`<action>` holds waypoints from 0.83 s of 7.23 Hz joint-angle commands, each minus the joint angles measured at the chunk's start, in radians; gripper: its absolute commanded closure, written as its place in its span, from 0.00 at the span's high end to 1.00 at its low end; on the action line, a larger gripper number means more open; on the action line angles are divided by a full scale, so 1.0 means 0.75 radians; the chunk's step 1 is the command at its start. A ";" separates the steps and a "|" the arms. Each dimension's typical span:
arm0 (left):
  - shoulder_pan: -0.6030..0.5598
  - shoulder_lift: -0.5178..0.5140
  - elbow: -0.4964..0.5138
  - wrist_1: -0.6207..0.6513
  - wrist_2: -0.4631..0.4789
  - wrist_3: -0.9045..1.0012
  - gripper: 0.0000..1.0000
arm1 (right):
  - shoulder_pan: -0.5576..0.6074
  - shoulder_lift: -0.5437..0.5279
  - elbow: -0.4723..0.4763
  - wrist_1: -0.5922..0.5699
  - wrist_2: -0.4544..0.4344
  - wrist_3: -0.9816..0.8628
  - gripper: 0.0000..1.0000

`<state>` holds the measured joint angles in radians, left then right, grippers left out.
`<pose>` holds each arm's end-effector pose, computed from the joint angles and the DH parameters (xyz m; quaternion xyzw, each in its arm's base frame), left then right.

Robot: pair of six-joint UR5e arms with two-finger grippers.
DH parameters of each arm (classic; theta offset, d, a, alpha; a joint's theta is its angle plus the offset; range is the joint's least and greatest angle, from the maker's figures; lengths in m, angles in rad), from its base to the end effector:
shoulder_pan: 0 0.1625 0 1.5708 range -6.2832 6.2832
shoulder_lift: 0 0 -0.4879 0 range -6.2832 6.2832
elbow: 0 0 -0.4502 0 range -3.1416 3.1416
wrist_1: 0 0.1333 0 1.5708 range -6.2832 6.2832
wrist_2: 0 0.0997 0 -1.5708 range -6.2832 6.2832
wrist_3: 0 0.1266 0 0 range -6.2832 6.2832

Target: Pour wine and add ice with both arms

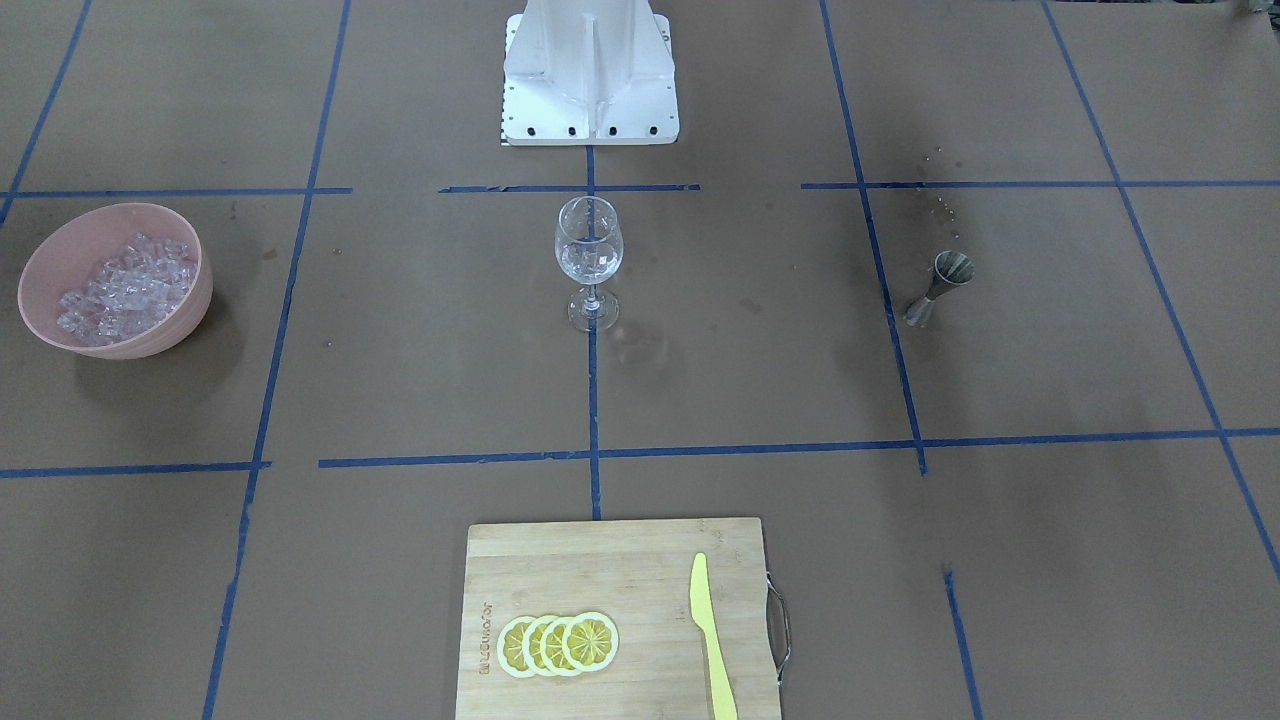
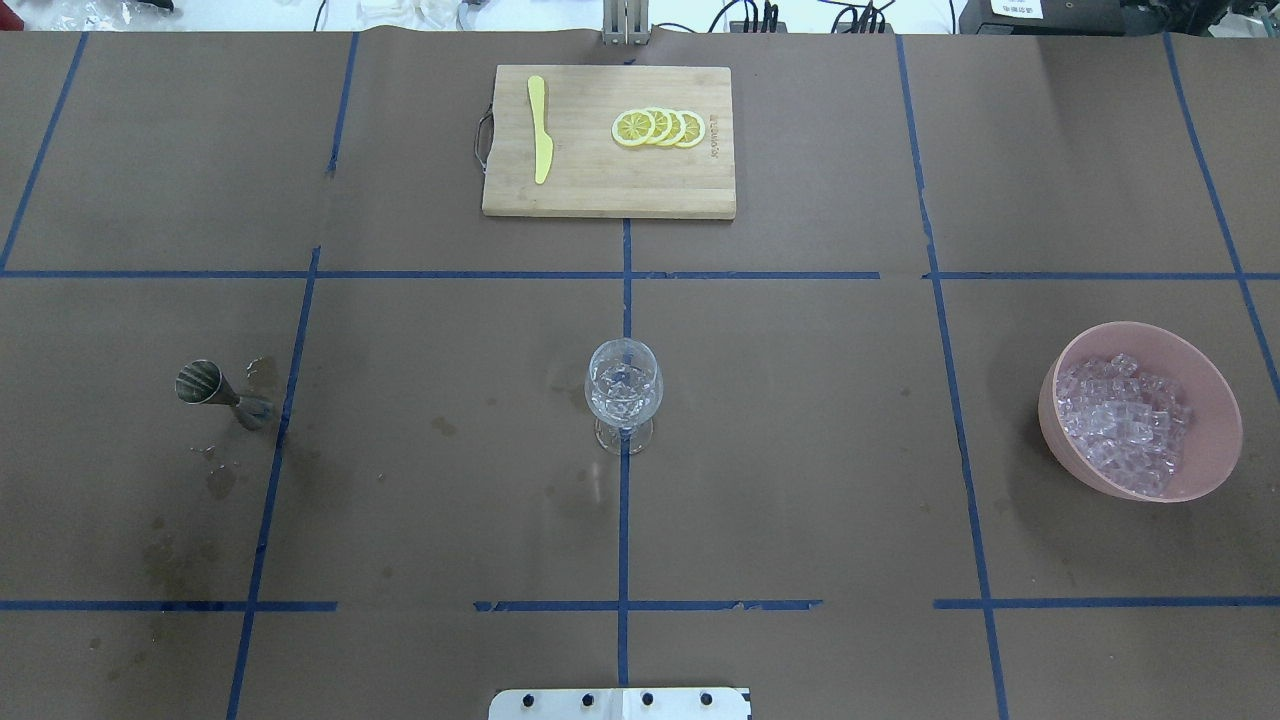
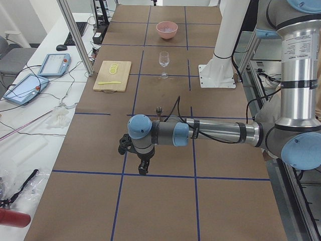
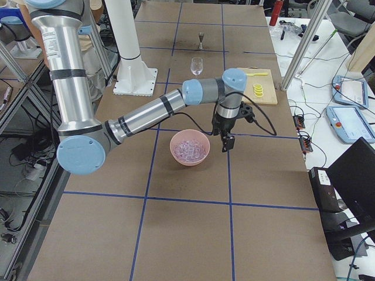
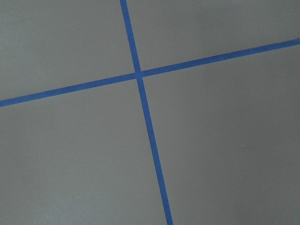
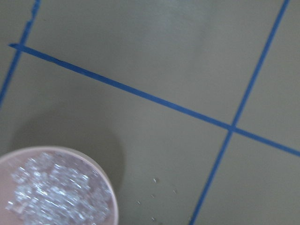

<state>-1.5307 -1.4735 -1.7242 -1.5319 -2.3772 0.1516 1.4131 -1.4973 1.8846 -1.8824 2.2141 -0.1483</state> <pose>-0.0217 -0.5046 0.7087 0.0298 0.3913 0.0914 0.9152 -0.0313 -0.5618 0.5725 0.0344 -0.3161 -0.1563 0.9351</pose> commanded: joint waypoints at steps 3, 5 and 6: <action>0.000 -0.001 -0.002 -0.007 0.008 -0.002 1.00 | 0.147 -0.359 -0.218 0.420 0.034 -0.011 1.00; 0.000 -0.001 -0.002 -0.007 0.006 -0.004 1.00 | 0.147 -0.362 -0.214 0.442 0.058 0.028 1.00; 0.000 -0.001 0.000 -0.007 0.008 -0.004 1.00 | 0.147 -0.362 -0.206 0.442 0.067 0.026 1.00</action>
